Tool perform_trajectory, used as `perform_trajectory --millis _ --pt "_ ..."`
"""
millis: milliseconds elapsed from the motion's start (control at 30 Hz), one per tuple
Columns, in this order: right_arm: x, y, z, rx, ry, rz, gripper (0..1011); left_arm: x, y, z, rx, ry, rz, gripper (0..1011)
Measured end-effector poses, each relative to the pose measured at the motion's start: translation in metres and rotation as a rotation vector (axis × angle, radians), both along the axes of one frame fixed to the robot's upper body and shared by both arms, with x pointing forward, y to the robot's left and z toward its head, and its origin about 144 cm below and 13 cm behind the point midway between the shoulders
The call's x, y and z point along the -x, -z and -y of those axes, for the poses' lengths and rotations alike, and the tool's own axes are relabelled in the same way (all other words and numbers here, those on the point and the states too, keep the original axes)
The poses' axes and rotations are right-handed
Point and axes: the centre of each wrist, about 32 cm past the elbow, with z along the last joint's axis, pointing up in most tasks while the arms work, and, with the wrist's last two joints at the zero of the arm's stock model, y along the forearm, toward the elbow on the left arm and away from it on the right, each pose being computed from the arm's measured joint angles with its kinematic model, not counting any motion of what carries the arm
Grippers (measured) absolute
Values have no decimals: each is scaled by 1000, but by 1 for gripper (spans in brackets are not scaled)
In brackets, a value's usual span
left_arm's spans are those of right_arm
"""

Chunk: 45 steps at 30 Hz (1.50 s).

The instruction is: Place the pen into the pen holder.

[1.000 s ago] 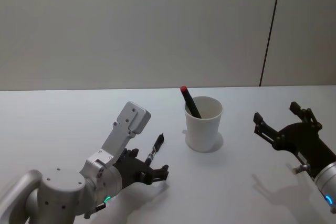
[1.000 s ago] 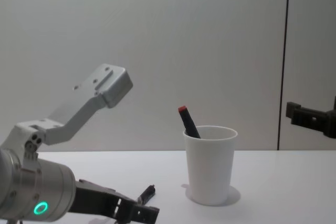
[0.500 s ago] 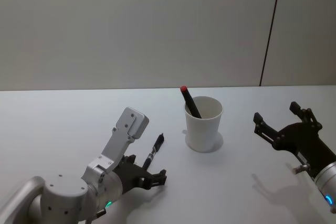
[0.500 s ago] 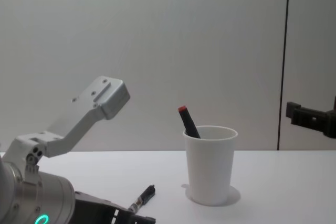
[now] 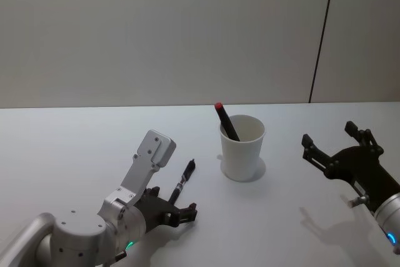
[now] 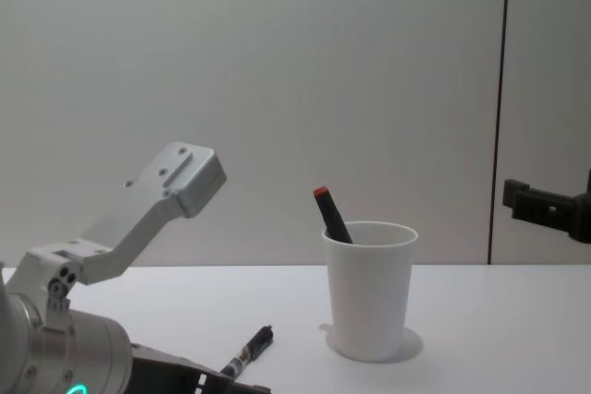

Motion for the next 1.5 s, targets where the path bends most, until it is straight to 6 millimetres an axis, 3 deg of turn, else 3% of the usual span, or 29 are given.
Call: perform_trajectory --millis 700,933,1067,1167,1200,1500 --pt "0 0 0 0 0 0 1002 0 1 0 12 -3 -2 979" --pt "0 0 0 0 0 0 1002 0 1 0 14 -4 -2 836" --pt "0 0 0 0 0 0 1002 0 1 0 16 -4 -2 690" --pt "0 0 0 0 0 0 1002 0 1 0 16 -4 -2 651" --pt "0 0 0 0 0 0 1002 0 1 0 16 -4 -2 572" --pt "0 0 0 0 0 0 1002 0 1 0 17 -4 -2 287"
